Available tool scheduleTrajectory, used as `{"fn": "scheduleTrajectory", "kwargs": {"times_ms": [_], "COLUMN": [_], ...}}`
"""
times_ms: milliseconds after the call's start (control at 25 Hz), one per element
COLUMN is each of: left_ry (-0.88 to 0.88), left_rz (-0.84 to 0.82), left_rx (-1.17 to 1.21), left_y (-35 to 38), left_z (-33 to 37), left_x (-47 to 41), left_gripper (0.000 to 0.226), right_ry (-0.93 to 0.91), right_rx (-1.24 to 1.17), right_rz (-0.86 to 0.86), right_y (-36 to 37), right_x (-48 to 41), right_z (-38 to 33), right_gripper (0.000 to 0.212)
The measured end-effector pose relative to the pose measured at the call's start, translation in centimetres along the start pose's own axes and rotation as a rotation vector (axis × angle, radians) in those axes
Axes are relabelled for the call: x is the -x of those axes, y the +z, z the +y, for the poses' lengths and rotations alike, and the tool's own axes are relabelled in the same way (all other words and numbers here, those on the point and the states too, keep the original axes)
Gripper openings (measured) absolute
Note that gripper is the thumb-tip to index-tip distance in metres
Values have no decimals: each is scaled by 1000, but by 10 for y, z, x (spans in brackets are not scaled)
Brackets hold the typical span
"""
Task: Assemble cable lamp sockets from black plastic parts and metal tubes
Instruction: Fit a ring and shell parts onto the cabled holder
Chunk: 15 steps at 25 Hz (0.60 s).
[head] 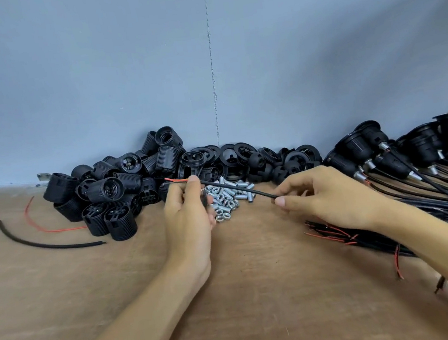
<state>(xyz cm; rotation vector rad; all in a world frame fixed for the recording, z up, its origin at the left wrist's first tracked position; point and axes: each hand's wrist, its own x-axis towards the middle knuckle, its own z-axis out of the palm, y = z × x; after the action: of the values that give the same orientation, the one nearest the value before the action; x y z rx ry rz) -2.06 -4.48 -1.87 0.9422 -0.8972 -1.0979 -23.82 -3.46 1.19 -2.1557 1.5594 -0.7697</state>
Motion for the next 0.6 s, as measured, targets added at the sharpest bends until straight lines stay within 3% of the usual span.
{"fn": "scheduleTrajectory", "kwargs": {"times_ms": [80,200,320,600], "left_ry": [-13,0,66,166], "left_rz": [-88,-360,-577,-547], "left_rx": [-116,-416,-687,-707], "left_y": [3,11,16,10], "left_z": [-1,-7,-14,-15], "left_x": [6,22,35,33], "left_gripper": [19,27,35,41], "right_ry": [6,35,73,95], "right_rx": [-64,-308,-572,-899], "right_rz": [249,588,623,735], "right_y": [8,9,7,-1], "right_x": [-1,-6,-8,-12], "right_z": [-2,-5,-5,-4], "right_gripper": [9,12,14,12]}}
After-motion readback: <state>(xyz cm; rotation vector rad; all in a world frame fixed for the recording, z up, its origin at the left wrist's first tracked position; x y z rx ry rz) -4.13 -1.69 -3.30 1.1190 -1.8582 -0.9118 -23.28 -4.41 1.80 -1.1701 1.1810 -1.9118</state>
